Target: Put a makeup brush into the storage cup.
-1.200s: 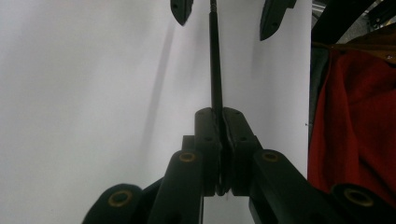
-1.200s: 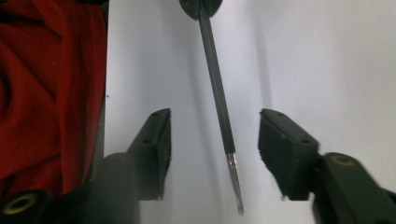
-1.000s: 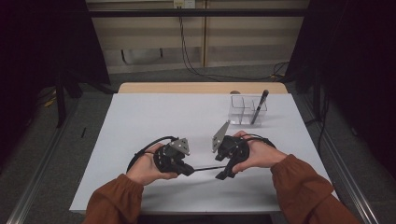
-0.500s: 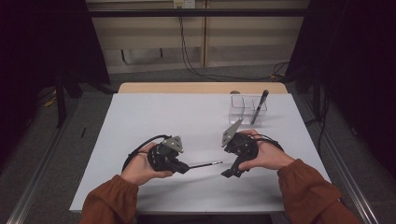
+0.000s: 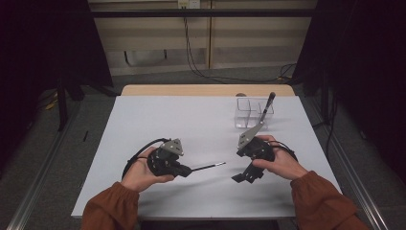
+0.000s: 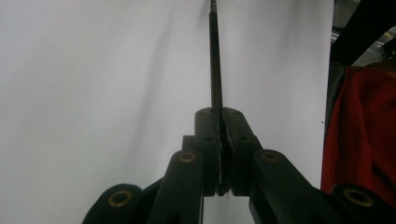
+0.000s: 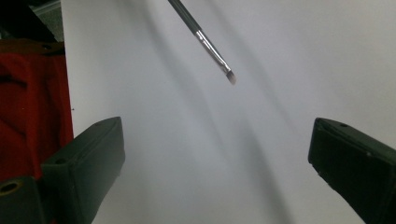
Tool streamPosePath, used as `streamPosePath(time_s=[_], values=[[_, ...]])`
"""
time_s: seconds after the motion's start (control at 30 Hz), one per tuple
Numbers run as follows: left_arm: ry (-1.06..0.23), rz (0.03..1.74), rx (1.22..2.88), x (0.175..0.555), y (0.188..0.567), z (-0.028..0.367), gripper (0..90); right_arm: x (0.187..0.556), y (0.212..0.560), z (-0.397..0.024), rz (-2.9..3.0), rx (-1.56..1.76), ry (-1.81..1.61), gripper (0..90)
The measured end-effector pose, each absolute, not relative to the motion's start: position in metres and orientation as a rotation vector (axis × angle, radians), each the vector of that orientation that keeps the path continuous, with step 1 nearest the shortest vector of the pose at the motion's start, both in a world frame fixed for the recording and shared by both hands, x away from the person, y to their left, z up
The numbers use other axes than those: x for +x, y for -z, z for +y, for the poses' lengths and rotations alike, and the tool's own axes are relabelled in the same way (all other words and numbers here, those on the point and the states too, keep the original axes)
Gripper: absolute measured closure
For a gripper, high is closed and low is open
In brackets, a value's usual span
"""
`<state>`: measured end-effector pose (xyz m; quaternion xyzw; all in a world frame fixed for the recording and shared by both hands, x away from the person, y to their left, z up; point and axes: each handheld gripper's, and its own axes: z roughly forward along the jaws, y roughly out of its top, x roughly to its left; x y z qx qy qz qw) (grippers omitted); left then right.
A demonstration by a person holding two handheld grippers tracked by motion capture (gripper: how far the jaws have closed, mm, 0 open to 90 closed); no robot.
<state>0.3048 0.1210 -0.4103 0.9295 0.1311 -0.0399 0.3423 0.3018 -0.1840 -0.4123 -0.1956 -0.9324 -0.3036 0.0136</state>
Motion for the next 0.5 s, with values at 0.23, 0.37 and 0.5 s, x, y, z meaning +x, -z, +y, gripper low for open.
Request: streamPosePath(time_s=[0.23, 0.37, 0.5], values=[[0.100, 0.365, 2.368, 0.296, 0.411, 0.132, 85.7, 0.296, 0.419, -0.196, -2.857, -0.654, 1.038, 2.8], [0.097, 0.396, 2.321, 0.296, 0.413, 0.140, 85.7, 0.294, 0.422, -0.202, -2.844, -0.708, 1.075, 3.1], [0.092, 0.424, 2.300, 0.295, 0.417, 0.144, 85.7, 0.291, 0.423, -0.204, -2.819, -0.737, 1.118, 3.1]])
